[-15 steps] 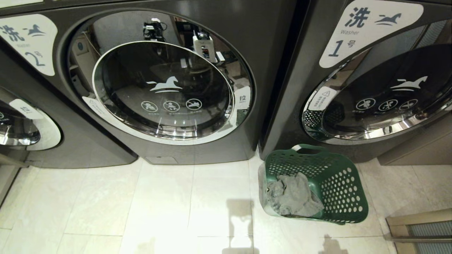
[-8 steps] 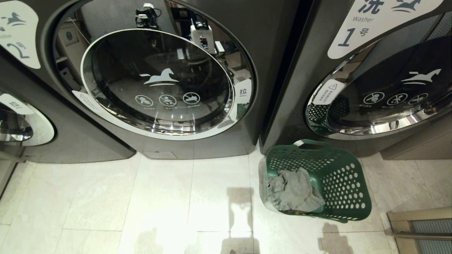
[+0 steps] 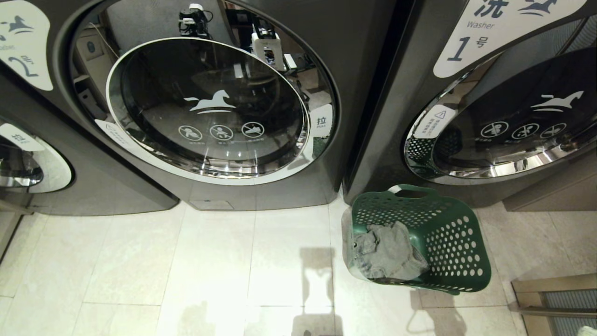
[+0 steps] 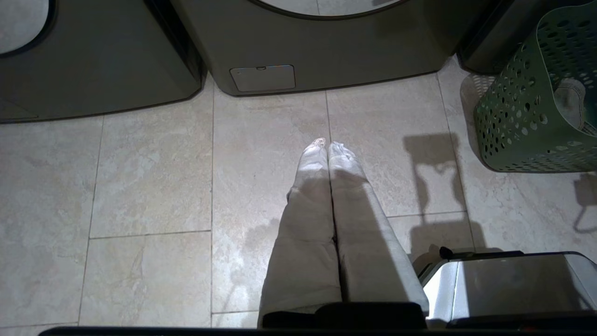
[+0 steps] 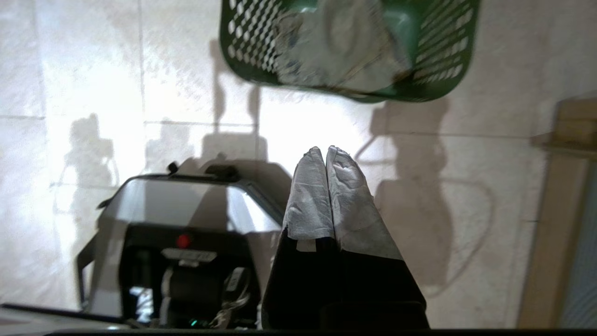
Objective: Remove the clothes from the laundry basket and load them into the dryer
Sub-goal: Take the clothes out of the basket
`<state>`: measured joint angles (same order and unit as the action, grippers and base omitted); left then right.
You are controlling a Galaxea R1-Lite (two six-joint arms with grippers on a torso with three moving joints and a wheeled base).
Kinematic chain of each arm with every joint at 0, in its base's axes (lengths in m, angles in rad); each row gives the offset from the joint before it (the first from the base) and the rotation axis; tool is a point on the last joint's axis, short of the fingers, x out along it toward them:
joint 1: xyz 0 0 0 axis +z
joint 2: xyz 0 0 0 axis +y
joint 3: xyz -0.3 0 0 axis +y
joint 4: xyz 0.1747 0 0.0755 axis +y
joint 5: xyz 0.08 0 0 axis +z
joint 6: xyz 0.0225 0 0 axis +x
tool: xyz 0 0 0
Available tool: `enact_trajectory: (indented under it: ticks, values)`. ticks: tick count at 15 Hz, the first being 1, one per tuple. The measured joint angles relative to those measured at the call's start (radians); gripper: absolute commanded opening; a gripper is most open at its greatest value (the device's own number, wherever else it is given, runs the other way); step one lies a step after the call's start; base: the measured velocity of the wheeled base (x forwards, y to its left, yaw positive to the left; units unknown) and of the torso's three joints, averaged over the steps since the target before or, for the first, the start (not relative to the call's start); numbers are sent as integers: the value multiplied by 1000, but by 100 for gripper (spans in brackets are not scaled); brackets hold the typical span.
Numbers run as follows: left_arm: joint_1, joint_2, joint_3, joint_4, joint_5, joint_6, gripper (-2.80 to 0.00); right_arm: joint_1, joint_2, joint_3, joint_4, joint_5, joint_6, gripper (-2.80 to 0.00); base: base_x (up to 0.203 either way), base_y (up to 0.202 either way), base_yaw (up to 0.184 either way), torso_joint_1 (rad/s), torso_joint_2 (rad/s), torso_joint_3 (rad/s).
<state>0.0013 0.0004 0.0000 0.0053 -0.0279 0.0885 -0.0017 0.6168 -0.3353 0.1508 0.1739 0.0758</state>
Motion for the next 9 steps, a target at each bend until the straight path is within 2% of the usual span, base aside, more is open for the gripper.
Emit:
enact_trajectory:
  ticks: [2,4,9]
  values:
    - [0,0,0,0,0,6,-280,0,107,4,-23,51,22,-280,36,0,-1,-3,-1,1]
    - [0,0,0,0,0,6,-280,0,212,14,-62,69,41,-280,179,0,0,-5,6,0]
    - [0,0,0,0,2,1,-280,0,433,110,-330,79,73,-280,184,0,0,10,4,3]
